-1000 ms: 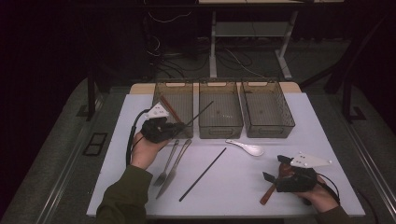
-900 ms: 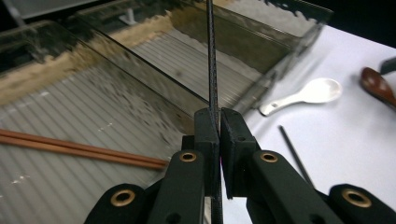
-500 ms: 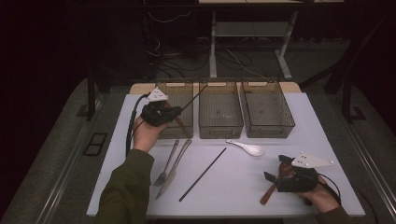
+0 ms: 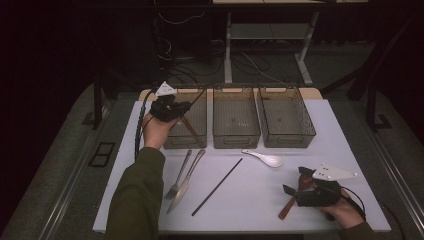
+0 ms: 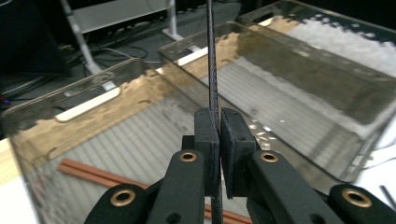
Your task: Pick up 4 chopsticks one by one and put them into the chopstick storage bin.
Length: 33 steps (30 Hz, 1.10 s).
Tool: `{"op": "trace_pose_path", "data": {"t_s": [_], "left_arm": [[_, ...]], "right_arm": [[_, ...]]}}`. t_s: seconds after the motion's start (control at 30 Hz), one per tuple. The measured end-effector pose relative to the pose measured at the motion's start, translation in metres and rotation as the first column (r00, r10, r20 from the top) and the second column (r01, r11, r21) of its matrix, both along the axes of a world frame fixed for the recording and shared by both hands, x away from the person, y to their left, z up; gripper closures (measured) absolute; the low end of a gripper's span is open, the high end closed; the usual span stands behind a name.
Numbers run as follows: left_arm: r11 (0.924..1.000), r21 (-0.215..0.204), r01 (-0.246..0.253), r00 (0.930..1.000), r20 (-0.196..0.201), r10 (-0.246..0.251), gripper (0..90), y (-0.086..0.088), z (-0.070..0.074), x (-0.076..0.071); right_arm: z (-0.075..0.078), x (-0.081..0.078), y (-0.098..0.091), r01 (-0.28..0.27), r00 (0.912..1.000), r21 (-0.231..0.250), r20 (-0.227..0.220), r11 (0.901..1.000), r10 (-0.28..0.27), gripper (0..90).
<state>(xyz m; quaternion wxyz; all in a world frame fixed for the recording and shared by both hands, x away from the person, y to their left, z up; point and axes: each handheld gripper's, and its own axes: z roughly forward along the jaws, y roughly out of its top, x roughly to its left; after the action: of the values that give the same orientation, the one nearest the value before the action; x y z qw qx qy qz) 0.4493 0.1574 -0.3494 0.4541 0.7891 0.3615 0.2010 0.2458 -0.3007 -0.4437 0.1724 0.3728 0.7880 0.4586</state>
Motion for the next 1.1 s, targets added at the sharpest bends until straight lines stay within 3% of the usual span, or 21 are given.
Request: {"op": "trace_pose_path", "data": {"t_s": [0.3,0.8,0.9,1.1], "left_arm": [[0.9963,0.006,-0.085,0.9942,-0.066,0.085,85.4,0.011,-0.020,0.017],[0.9870,0.051,-0.153,0.9757,-0.151,0.159,85.1,0.014,-0.034,0.022],[0.9849,0.042,-0.168,0.9725,-0.156,0.172,80.0,0.015,-0.034,0.022],[0.9852,0.046,-0.165,0.9738,-0.151,0.170,70.7,0.015,-0.033,0.021]], "right_arm": [[0.001,-0.002,-0.003,0.008,1.0000,0.003,0.004,1.0000,-0.008,11.9],[0.001,-0.003,-0.003,0.010,0.9999,0.002,0.006,0.9999,-0.010,11.9],[0.001,-0.003,-0.003,0.011,0.9999,0.005,0.004,0.9999,-0.011,11.9],[0.002,-0.003,-0.003,0.011,0.9999,0.004,0.005,0.9999,-0.011,11.9]]}}
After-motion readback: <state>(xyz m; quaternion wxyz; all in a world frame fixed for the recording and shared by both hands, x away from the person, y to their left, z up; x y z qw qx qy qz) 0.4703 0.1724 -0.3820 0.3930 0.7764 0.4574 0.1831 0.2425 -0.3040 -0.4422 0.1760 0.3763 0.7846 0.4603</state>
